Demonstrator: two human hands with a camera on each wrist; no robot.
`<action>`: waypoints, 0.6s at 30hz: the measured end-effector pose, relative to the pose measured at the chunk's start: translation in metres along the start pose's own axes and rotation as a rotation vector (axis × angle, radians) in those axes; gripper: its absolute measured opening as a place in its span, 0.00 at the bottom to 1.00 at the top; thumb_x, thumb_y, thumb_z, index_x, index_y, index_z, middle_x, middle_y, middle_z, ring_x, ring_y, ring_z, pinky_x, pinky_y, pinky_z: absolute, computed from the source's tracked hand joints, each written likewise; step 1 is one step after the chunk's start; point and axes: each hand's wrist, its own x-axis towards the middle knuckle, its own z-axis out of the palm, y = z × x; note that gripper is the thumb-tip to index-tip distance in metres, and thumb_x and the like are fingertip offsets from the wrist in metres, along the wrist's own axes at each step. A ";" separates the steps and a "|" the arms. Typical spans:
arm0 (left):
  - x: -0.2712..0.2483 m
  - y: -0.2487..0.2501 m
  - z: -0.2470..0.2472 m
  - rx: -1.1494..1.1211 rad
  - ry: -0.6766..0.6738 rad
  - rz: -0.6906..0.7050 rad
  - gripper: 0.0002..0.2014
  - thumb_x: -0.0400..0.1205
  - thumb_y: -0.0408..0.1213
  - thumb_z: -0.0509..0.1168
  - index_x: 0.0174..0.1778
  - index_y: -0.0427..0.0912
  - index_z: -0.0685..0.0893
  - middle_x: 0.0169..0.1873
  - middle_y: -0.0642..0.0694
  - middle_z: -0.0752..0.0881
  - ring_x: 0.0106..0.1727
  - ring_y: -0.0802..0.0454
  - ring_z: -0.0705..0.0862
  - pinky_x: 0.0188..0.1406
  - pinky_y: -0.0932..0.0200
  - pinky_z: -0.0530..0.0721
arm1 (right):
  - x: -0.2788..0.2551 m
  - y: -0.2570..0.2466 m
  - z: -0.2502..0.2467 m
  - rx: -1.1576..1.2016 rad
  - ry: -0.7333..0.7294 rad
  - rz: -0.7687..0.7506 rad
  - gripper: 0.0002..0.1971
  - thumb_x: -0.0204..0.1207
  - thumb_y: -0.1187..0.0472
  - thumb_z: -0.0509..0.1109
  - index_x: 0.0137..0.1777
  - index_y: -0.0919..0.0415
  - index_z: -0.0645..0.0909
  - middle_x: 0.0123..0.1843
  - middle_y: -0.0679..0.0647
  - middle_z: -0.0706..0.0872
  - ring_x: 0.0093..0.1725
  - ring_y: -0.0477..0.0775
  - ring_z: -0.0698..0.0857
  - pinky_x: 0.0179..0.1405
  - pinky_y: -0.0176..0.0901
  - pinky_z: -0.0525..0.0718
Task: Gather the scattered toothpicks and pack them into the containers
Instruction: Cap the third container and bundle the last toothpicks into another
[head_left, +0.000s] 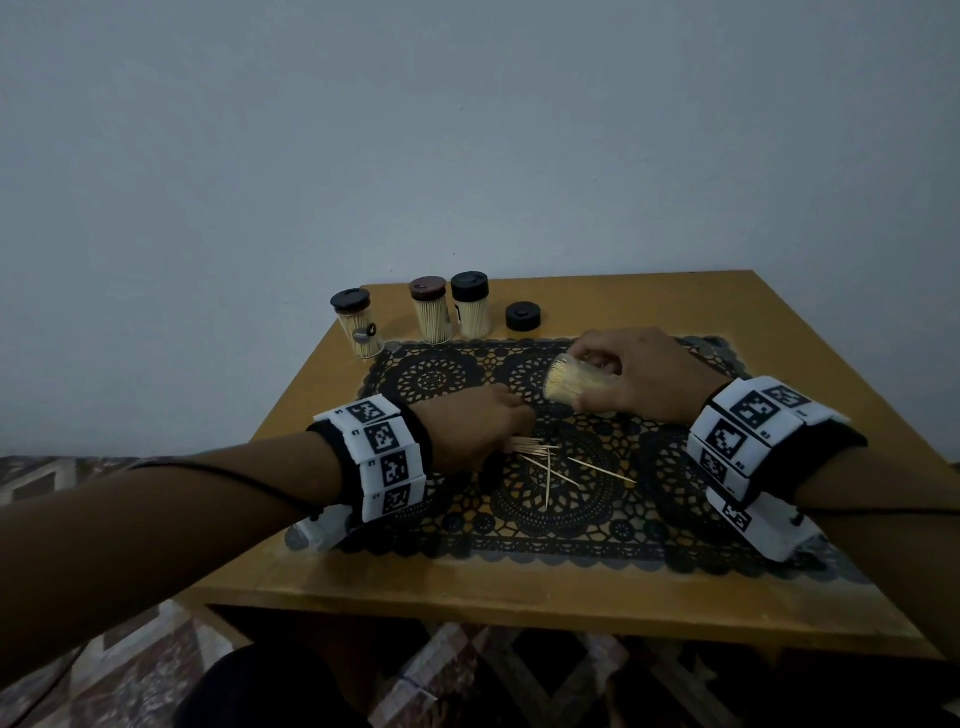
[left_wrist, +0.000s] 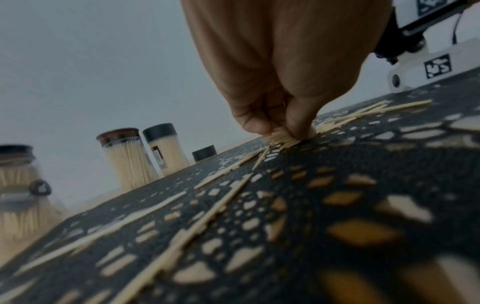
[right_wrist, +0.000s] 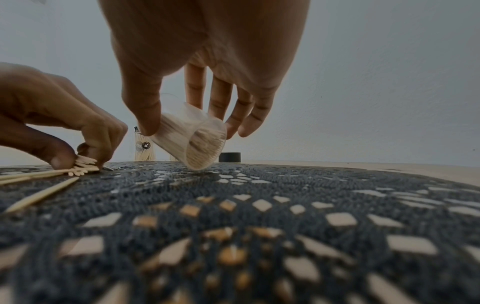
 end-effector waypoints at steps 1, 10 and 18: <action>-0.001 -0.001 0.000 -0.041 0.004 -0.009 0.09 0.84 0.33 0.61 0.58 0.37 0.79 0.57 0.41 0.80 0.60 0.44 0.76 0.60 0.53 0.73 | 0.000 0.000 0.000 0.000 0.001 -0.008 0.22 0.65 0.55 0.83 0.59 0.56 0.85 0.48 0.47 0.84 0.47 0.49 0.82 0.46 0.43 0.80; -0.003 0.007 0.008 0.213 0.041 -0.023 0.13 0.87 0.38 0.54 0.64 0.37 0.75 0.60 0.41 0.77 0.60 0.45 0.72 0.61 0.57 0.67 | 0.002 0.002 0.001 -0.015 -0.047 -0.002 0.23 0.65 0.57 0.82 0.60 0.54 0.83 0.51 0.48 0.85 0.47 0.49 0.81 0.38 0.28 0.70; -0.002 -0.002 -0.017 -0.143 0.064 -0.202 0.04 0.87 0.37 0.57 0.47 0.42 0.74 0.46 0.45 0.78 0.48 0.47 0.76 0.45 0.57 0.72 | 0.002 0.003 0.001 -0.002 -0.054 0.002 0.22 0.65 0.57 0.82 0.60 0.54 0.83 0.50 0.47 0.84 0.47 0.48 0.81 0.38 0.28 0.70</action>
